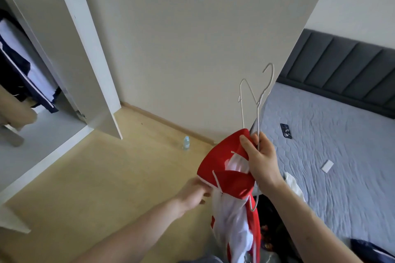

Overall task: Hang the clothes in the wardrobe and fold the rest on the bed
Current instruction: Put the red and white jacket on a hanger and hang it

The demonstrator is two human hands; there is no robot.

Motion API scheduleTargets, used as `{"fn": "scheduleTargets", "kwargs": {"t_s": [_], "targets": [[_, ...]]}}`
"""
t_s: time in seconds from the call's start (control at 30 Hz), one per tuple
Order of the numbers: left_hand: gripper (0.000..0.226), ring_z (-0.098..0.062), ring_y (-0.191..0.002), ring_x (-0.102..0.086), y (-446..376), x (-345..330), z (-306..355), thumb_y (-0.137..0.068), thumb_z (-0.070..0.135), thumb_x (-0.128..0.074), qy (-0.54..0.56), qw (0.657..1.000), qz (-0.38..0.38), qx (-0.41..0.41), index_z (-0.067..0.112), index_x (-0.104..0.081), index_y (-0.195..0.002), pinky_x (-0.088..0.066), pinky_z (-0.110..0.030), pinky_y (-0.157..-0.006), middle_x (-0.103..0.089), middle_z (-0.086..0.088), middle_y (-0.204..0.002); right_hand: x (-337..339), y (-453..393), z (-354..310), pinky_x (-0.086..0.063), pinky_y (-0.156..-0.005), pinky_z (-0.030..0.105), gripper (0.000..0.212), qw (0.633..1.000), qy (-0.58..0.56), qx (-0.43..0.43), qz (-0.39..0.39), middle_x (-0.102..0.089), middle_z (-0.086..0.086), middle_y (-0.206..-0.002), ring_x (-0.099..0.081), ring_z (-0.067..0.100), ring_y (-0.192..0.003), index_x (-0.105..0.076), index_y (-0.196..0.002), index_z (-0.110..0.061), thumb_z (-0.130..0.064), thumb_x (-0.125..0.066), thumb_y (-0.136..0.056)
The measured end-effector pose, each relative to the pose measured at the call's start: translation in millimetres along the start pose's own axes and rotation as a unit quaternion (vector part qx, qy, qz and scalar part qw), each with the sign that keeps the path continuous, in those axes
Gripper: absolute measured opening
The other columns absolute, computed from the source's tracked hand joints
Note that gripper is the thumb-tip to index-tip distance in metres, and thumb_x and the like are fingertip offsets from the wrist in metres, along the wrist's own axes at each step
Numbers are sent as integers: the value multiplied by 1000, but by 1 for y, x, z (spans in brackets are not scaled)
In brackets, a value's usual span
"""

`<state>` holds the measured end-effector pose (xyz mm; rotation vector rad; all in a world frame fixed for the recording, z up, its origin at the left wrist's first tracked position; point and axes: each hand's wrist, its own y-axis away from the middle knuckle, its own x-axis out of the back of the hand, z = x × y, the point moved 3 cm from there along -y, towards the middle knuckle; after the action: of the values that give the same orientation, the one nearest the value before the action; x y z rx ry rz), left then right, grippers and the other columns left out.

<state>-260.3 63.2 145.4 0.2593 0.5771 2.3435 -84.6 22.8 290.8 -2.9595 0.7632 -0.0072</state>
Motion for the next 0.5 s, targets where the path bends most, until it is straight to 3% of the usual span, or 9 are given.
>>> {"fn": "scheduleTargets", "kwargs": {"t_s": [0.07, 0.13, 0.23, 0.33, 0.4, 0.5], "targets": [[18, -8, -94, -71, -1, -24, 10, -79, 37, -63, -20, 998, -61, -26, 32, -77, -89, -54, -27, -77, -77, 6, -99, 6, 0, -4, -47, -53, 17, 43, 1000, 10, 9, 17, -35, -13, -60, -35, 3, -52, -32, -75, -23, -13, -65, -101], [19, -8, -93, -71, -4, -40, 19, -80, 34, -66, -32, 996, -71, -48, 24, -77, -90, -54, -26, -79, -78, 2, -97, 13, -2, -8, -42, -53, 19, 44, 999, 22, 13, 44, -33, -11, -61, -33, 4, -53, -31, -75, -24, -14, -65, -101], [26, -10, -78, -66, -11, -55, 26, -86, 30, -69, -36, 995, -61, -71, 4, -72, -88, -52, -26, -75, -75, -3, -85, 25, -3, -14, -34, -55, 26, 46, 995, 43, 18, 87, -29, -7, -65, -28, 9, -57, -28, -73, -26, -16, -64, -100], [24, -4, -65, -60, -15, -64, 28, -90, 28, -67, -99, 989, -64, -93, 12, -69, -73, -47, -23, -68, -69, 9, -70, 36, -3, -18, -40, -54, 20, 46, 992, 33, 29, 118, -29, -6, -65, -28, 8, -56, -29, -72, -26, -14, -64, -101], [17, -3, -77, -68, -16, -68, 32, -93, 31, -69, -131, 983, -71, -105, 21, -75, -80, -52, -20, -73, -76, 10, -83, 41, -4, -19, -36, -54, 22, 46, 990, 43, 34, 127, -27, 1, -68, -27, 10, -58, -30, -72, -28, -17, -64, -101], [19, -11, -79, -70, -21, -65, 40, -90, 30, -70, -138, 981, -49, -125, 13, -76, -87, -54, -25, -73, -78, -3, -91, 49, -7, -19, -34, -52, 21, 46, 989, 47, 31, 135, -29, -2, -68, -28, 10, -59, -30, -71, -30, -20, -63, -101]]}}
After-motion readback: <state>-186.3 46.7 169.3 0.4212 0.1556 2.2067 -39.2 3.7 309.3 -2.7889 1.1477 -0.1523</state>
